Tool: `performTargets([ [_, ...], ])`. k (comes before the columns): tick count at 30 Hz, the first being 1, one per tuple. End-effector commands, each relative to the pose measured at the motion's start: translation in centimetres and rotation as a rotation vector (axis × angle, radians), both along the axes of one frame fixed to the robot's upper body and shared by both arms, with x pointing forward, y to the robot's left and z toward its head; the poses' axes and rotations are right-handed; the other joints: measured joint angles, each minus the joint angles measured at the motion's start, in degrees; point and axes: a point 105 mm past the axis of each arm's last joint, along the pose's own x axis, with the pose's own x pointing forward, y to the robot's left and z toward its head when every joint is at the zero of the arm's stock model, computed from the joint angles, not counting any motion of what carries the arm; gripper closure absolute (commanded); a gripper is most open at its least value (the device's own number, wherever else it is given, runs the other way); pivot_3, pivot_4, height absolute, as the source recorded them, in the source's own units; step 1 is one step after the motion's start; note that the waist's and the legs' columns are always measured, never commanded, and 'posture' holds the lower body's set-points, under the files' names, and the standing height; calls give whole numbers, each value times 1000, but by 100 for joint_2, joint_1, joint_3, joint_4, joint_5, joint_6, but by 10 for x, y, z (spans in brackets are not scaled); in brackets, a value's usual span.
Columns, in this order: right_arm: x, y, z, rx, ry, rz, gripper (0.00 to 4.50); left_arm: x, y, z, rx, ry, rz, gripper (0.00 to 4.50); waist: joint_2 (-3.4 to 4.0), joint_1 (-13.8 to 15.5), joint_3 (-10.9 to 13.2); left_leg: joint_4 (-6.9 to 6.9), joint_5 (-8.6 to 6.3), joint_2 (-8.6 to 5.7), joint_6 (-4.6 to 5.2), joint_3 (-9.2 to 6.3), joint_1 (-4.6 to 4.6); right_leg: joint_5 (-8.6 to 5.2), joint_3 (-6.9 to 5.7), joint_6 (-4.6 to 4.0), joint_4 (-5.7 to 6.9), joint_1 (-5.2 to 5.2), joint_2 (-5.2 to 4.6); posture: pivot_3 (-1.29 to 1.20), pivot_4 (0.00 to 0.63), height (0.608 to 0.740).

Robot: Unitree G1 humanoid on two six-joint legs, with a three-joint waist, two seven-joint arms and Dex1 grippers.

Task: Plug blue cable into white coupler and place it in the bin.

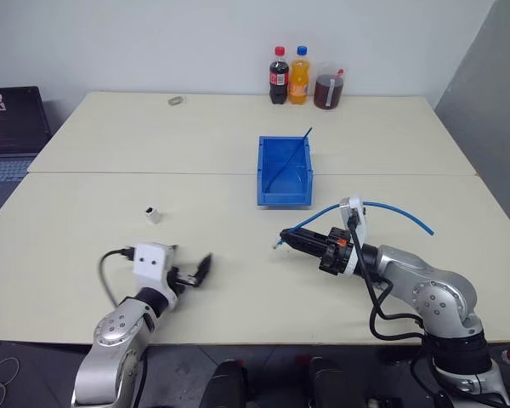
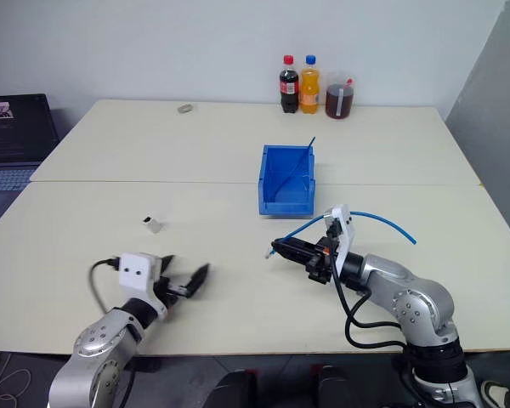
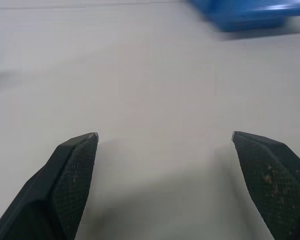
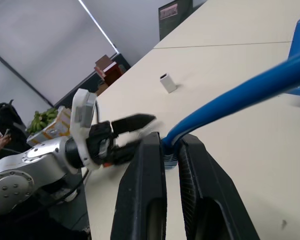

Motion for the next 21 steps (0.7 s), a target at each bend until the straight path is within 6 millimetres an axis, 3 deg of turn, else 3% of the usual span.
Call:
performTargets([
  [1, 0, 1, 8, 10, -51, 13, 4422, 1, 25, -1, 47, -18, 253, 0, -1, -2, 0, 0, 0, -1, 0, 1, 0, 1, 1, 1, -1, 0, 0, 0, 150, 740],
  [5, 1, 2, 11, -4, -79, 28, 4423, 9, 34, -8, 16, 30, 377, 0, -3, 0, -1, 1, 0, -5, 0, 4, -1, 2, 0, 3, -2, 0, -2, 0, 150, 740],
  [21, -4, 3, 7, -68, -135, 60, 4426, 70, 46, 11, -13, 34, 503, 0, -4, -16, -2, 3, 1, -5, -1, 0, 1, 9, -4, -6, 3, 2, 4, 0, 150, 740],
])
